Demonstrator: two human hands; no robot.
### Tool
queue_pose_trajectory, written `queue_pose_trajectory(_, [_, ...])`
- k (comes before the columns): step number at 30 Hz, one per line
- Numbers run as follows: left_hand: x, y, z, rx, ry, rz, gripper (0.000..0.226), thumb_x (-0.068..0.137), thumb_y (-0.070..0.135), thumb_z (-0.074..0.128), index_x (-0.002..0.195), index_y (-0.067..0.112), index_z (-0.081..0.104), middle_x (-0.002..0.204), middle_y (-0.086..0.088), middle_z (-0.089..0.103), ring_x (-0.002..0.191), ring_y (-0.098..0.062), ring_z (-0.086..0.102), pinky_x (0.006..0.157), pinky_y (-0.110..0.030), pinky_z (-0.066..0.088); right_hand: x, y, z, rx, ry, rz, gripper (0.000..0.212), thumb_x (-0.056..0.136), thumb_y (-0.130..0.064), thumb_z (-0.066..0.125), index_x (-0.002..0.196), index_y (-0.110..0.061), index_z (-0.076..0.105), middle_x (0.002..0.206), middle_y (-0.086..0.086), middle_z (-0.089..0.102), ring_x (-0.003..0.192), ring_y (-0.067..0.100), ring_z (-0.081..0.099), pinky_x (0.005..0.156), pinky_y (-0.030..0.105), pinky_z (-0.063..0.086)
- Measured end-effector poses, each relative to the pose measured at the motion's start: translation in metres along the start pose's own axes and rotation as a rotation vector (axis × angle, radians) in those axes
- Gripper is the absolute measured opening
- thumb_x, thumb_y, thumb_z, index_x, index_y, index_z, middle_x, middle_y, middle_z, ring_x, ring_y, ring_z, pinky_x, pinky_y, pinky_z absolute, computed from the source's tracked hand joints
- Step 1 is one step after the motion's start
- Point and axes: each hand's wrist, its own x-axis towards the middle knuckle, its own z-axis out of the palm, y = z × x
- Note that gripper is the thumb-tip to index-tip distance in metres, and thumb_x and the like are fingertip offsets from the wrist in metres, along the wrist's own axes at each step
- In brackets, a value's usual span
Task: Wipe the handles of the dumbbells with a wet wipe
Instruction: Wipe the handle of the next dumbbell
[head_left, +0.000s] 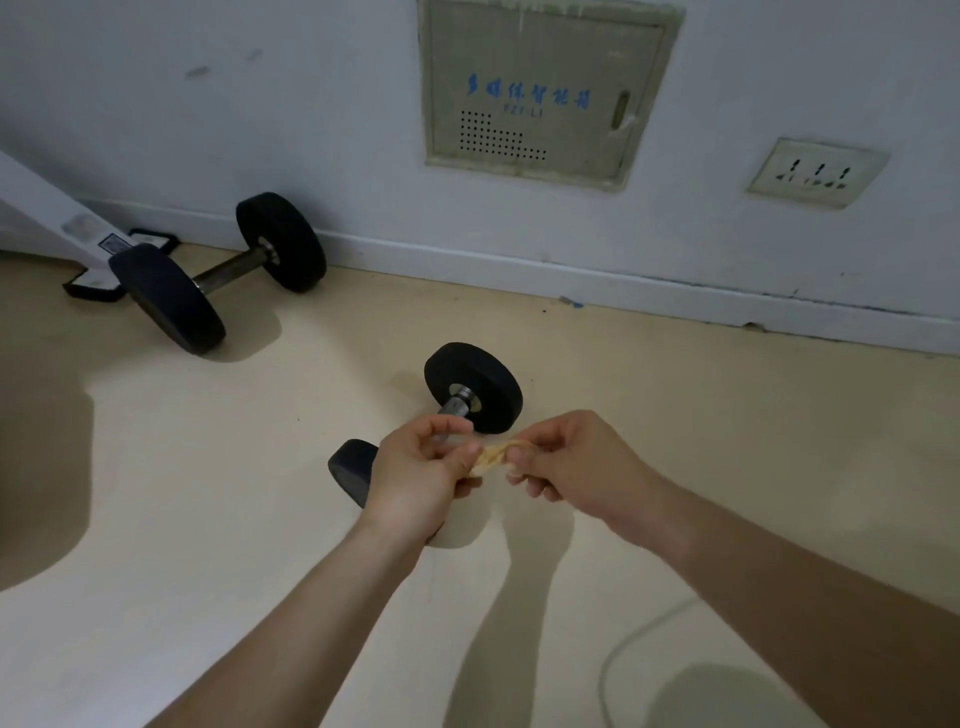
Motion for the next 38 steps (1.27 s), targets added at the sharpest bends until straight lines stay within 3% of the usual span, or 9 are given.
queue_pose_trajectory(6, [0.000, 0.002, -0.011, 0.278, -0.191, 0.025, 0.013, 0.087, 0.010, 0.066, 0.089, 0.022, 0.073, 0.081, 0.005, 0.070, 0.080, -0.009, 0.064, 0.071, -0.023, 0.047, 0.012, -0.021, -0.008, 0.296, -0.093, 0.093, 0.016, 0.091, -0.014, 0.060, 0.091, 0.001, 0.065, 0.093, 0.018, 0.071, 0.083, 0.023, 0.069, 0.069, 0.032, 0.058])
queue_pose_trajectory(10, [0.034, -0.017, -0.048, 1.067, -0.105, 0.118, 0.067, 0.082, 0.035, 0.067, 0.142, 0.029, 0.037, 0.141, 0.000, 0.041, 0.133, -0.024, 0.033, 0.103, -0.035, 0.036, 0.020, -0.034, -0.020, 0.297, -0.048, 0.048, 0.010, 0.088, -0.011, 0.063, 0.085, -0.003, 0.061, 0.085, 0.019, 0.070, 0.070, 0.025, 0.068, 0.060, 0.029, 0.054])
queue_pose_trajectory(12, [0.034, -0.033, -0.059, 1.063, -0.095, 0.027, 0.086, 0.083, 0.045, 0.064, 0.150, 0.018, 0.019, 0.153, -0.009, 0.022, 0.142, -0.027, 0.015, 0.113, -0.036, 0.021, 0.027, -0.028, -0.021, 0.290, 0.013, 0.058, 0.008, 0.084, -0.009, 0.068, 0.083, -0.005, 0.062, 0.081, 0.015, 0.066, 0.065, 0.019, 0.063, 0.058, 0.026, 0.052])
queue_pose_trajectory(16, [0.023, -0.057, -0.052, 1.154, 0.019, 0.201, 0.088, 0.078, 0.047, 0.067, 0.149, 0.017, 0.024, 0.157, -0.009, 0.016, 0.145, -0.024, 0.008, 0.114, -0.031, 0.018, 0.033, 0.017, 0.002, 0.416, 0.037, 0.156, 0.006, 0.083, 0.000, 0.067, 0.088, -0.001, 0.066, 0.077, 0.011, 0.063, 0.063, 0.013, 0.058, 0.057, 0.020, 0.050])
queue_pose_trajectory(20, [-0.005, -0.063, -0.034, 1.244, 0.011, 0.382, 0.068, 0.077, 0.024, 0.066, 0.141, 0.027, 0.043, 0.151, -0.007, 0.032, 0.139, -0.029, 0.025, 0.104, -0.035, 0.037, 0.021, 0.062, 0.017, 0.519, -0.001, 0.246, 0.015, 0.089, 0.007, 0.056, 0.098, 0.003, 0.066, 0.090, 0.012, 0.065, 0.079, 0.016, 0.059, 0.078, 0.026, 0.051])
queue_pose_trajectory(24, [-0.023, -0.064, -0.021, 1.129, -0.061, 0.575, 0.056, 0.064, 0.005, 0.073, 0.114, 0.028, 0.066, 0.121, 0.001, 0.061, 0.108, -0.027, 0.054, 0.084, -0.035, 0.051, 0.015, 0.084, 0.015, 0.513, 0.104, 0.229, 0.018, 0.088, 0.003, 0.059, 0.100, -0.007, 0.068, 0.084, 0.008, 0.068, 0.071, 0.016, 0.060, 0.063, 0.025, 0.050])
queue_pose_trajectory(29, [-0.013, -0.073, -0.026, 1.246, -0.192, 0.430, 0.068, 0.077, 0.045, 0.073, 0.137, 0.041, 0.041, 0.145, -0.001, 0.040, 0.124, -0.026, 0.046, 0.097, -0.034, 0.044, 0.007, 0.110, 0.012, 0.515, 0.200, 0.225, 0.014, 0.083, 0.006, 0.063, 0.091, -0.006, 0.064, 0.078, 0.012, 0.068, 0.062, 0.017, 0.061, 0.052, 0.021, 0.051])
queue_pose_trajectory(35, [-0.018, -0.064, 0.008, 1.557, -0.451, 0.793, 0.048, 0.063, 0.054, 0.079, 0.103, 0.031, 0.063, 0.086, 0.001, 0.056, 0.062, -0.019, 0.052, 0.036, -0.029, 0.043, 0.013, 0.143, -0.004, 0.310, 0.327, 0.100, 0.021, 0.086, -0.009, 0.063, 0.081, -0.026, 0.073, 0.082, -0.006, 0.073, 0.081, 0.007, 0.067, 0.082, 0.025, 0.053])
queue_pose_trajectory(38, [-0.018, -0.046, 0.034, 1.706, -0.654, 0.983, 0.045, 0.064, 0.053, 0.079, 0.091, 0.020, 0.064, 0.075, -0.002, 0.054, 0.047, -0.018, 0.046, 0.033, -0.024, 0.028, 0.017, 0.155, -0.007, 0.034, 0.382, 0.013, 0.017, 0.087, -0.009, 0.063, 0.090, -0.021, 0.075, 0.091, -0.004, 0.070, 0.086, 0.011, 0.066, 0.080, 0.021, 0.050])
